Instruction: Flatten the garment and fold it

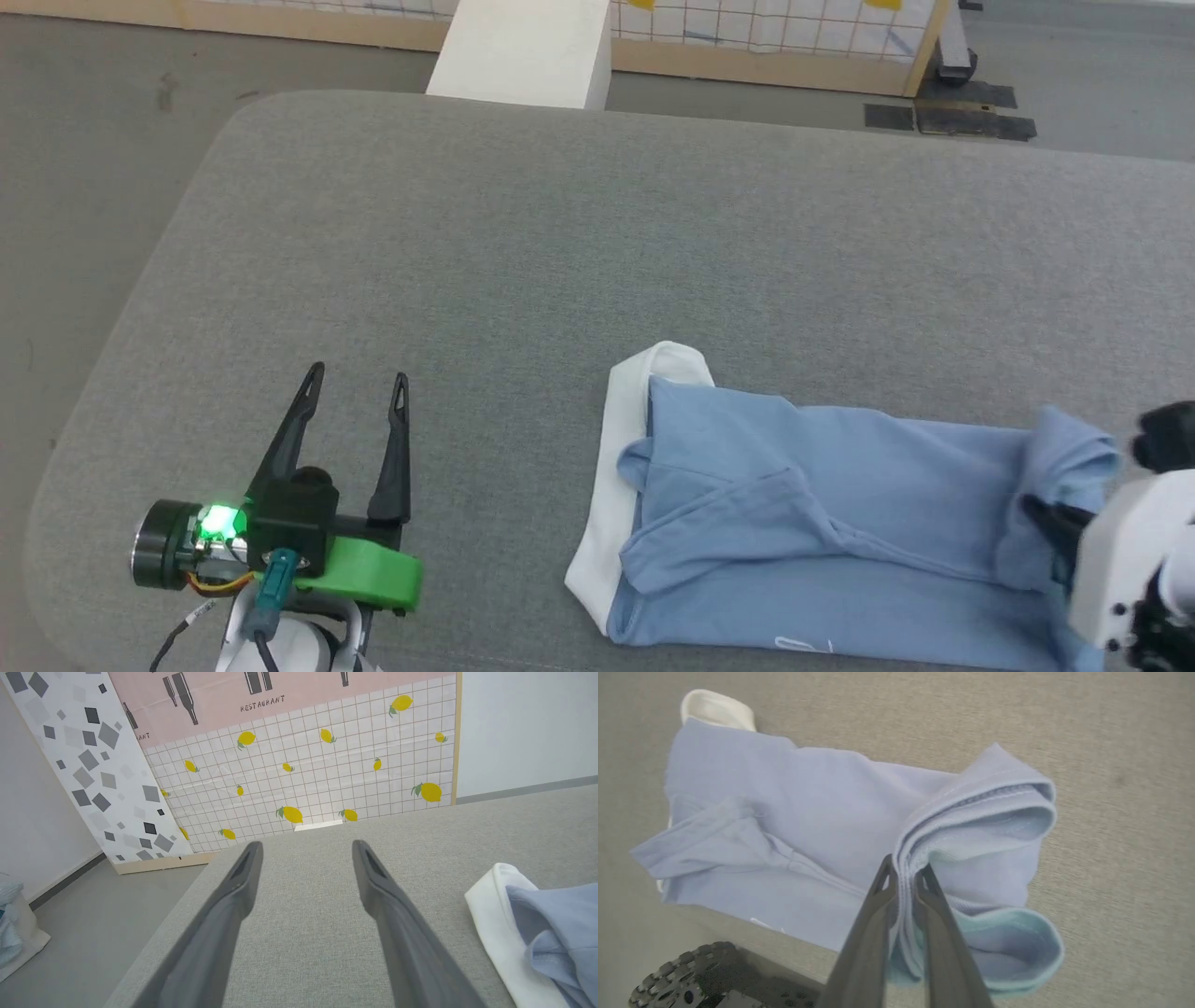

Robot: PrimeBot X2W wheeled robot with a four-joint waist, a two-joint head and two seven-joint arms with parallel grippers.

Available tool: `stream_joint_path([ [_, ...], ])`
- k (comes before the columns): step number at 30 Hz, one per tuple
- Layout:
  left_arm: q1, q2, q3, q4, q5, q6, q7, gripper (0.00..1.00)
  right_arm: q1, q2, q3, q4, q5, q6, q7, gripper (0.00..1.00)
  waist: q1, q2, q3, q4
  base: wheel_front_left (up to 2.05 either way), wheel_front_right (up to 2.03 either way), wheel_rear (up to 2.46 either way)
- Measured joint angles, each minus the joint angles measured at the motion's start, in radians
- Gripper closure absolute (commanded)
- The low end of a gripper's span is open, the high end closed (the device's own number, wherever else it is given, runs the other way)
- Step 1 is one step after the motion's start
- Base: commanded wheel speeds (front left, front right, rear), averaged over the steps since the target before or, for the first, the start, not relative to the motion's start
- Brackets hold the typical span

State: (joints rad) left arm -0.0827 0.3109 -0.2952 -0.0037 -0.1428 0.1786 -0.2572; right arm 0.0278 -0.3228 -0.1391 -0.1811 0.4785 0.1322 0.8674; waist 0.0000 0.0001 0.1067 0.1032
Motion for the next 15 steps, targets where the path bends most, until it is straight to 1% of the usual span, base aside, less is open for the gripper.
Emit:
stream_joint_path([
  [2, 0.000, -0.003, 0.002, 0.000, 0.002, -0.003, 0.000, 0.00, -0.003, 0.027, 0.032, -0.037, 0.016, 0.000, 0.037, 1.00, 0.0000, 0.0000, 0.002, 0.009, 0.00, 0.00, 0.00],
  [7, 0.000, -0.020, 0.005, 0.000, 0.008, -0.012, 0.000, 0.00, -0.046, 0.112, 0.106, -0.076, 0.025, 0.000, 0.113, 1.00, 0.0000, -0.0001, 0.014, 0.034, 0.00, 0.00, 0.00],
  [11, -0.001, -0.032, 0.006, 0.000, 0.029, -0.016, -0.001, 0.00, -0.095, 0.193, 0.157, -0.081, 0.024, 0.000, 0.161, 1.00, 0.0000, -0.0001, 0.027, 0.059, 0.00, 0.00, 0.00],
  [15, -0.005, -0.041, 0.008, 0.001, 0.036, -0.024, -0.001, 0.00, -0.139, 0.235, 0.203, -0.071, 0.011, 0.000, 0.180, 1.00, 0.0000, -0.0001, 0.040, 0.089, 0.00, 0.00, 0.00],
])
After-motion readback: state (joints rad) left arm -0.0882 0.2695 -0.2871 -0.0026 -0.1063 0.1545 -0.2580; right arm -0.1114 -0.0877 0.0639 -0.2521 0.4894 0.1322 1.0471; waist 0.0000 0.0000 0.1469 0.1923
